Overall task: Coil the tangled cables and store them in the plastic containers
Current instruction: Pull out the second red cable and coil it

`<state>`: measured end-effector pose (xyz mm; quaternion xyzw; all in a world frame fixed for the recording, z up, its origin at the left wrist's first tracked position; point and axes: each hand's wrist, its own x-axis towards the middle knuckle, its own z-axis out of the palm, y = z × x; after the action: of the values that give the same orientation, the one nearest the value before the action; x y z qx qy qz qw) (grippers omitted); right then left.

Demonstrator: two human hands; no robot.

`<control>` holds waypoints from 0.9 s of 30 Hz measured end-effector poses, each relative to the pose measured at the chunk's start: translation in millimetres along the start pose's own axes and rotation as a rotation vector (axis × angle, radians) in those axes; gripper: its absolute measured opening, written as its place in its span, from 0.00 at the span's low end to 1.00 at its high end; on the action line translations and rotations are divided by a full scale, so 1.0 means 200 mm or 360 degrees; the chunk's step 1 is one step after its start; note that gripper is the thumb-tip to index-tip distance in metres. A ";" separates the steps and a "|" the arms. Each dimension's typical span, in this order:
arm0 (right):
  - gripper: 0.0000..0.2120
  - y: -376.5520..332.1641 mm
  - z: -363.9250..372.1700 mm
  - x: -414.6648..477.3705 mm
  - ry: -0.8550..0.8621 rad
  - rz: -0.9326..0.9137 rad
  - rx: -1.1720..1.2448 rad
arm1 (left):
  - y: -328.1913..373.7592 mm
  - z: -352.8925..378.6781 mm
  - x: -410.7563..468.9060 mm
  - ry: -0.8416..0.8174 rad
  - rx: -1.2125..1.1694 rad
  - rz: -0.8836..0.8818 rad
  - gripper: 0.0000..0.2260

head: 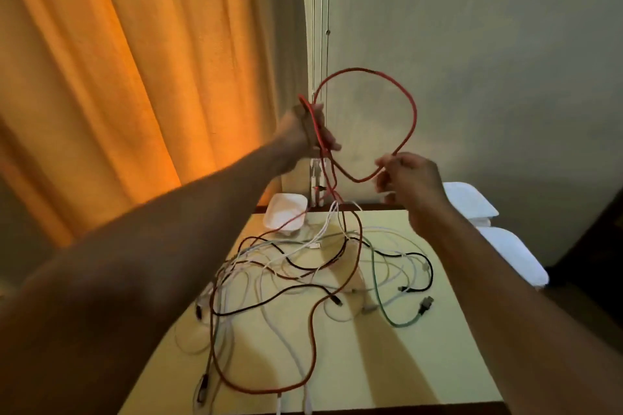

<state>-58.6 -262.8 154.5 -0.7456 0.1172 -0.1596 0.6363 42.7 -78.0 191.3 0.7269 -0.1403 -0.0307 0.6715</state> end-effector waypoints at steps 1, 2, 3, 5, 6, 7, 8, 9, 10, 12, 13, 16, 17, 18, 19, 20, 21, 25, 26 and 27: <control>0.08 0.03 0.03 0.00 -0.0063 0.0039 0.0019 | 0.09 -0.02 0.01 -0.0021 -0.0018 0.0020 0.13; 0.07 0.05 0.05 0.00 -0.0120 0.0068 0.0045 | 0.18 -0.03 0.01 -0.0045 0.0010 0.0034 0.13; 0.07 0.06 0.08 0.00 -0.0169 0.0082 0.0077 | 0.25 -0.04 0.02 -0.0074 0.0051 0.0050 0.14; 0.10 0.06 0.13 -0.01 -0.0253 0.0058 0.0066 | 0.36 -0.04 0.01 -0.0099 0.0104 0.0065 0.14; 0.12 0.06 0.16 0.00 -0.0297 0.0024 0.0025 | 0.41 -0.04 0.00 -0.0090 0.0122 0.0068 0.14; 0.16 0.04 0.19 0.00 -0.0338 -0.0016 -0.0027 | 0.46 -0.04 0.00 -0.0078 0.0121 0.0066 0.14; 0.21 0.04 0.22 0.01 -0.0374 -0.0052 -0.0094 | 0.49 -0.04 -0.02 -0.0065 0.0132 0.0076 0.13; 0.25 0.01 0.24 0.02 -0.0414 -0.0093 -0.0137 | 0.54 -0.04 -0.02 -0.0040 0.0158 0.0098 0.13; 0.27 -0.01 0.27 0.04 -0.0467 -0.0125 -0.0166 | 0.58 -0.05 -0.03 -0.0025 0.0178 0.0107 0.14; 0.28 -0.03 0.31 0.07 -0.0571 -0.0181 -0.0205 | 0.64 -0.07 -0.05 -0.0001 0.0214 0.0127 0.15; 0.26 -0.03 0.33 0.08 -0.0603 -0.0199 -0.0229 | 0.66 -0.09 -0.05 0.0013 0.0222 0.0145 0.15; 0.14 -0.03 0.36 0.09 -0.0583 -0.0246 -0.0289 | 0.70 -0.16 -0.06 0.0116 0.0253 0.0167 0.14; 0.10 -0.05 0.35 0.10 -0.0528 -0.0265 -0.0282 | 0.70 -0.19 -0.06 0.0172 0.0269 0.0184 0.14; 0.07 -0.08 0.34 0.11 -0.0452 -0.0283 -0.0254 | 0.70 -0.23 -0.07 0.0226 0.0320 0.0211 0.14; 0.06 -0.12 0.33 0.12 -0.0360 -0.0294 -0.0201 | 0.69 -0.26 -0.08 0.0271 0.0389 0.0238 0.14; 0.06 -0.19 0.30 0.14 -0.0268 -0.0303 -0.0121 | 0.68 -0.30 -0.08 0.0313 0.0462 0.0251 0.14; 0.07 -0.26 0.27 0.15 -0.0198 -0.0321 -0.0024 | 0.65 -0.34 -0.08 0.0353 0.0505 0.0236 0.14; 0.05 -0.64 0.19 0.15 -0.0135 -0.0550 0.0162 | 0.51 -0.39 -0.11 0.0348 0.0343 -0.0074 0.15; 0.05 -0.73 0.19 0.14 -0.0147 -0.0586 0.0194 | 0.50 -0.38 -0.12 0.0311 0.0314 -0.0131 0.15; 0.05 -0.81 0.19 0.13 -0.0176 -0.0609 0.0214 | 0.50 -0.36 -0.13 0.0277 0.0251 -0.0167 0.15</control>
<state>-25.1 -211.5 310.6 -0.7177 -0.0727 -0.2438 0.6482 18.7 -8.8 293.4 0.7837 -0.0451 0.0086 0.6194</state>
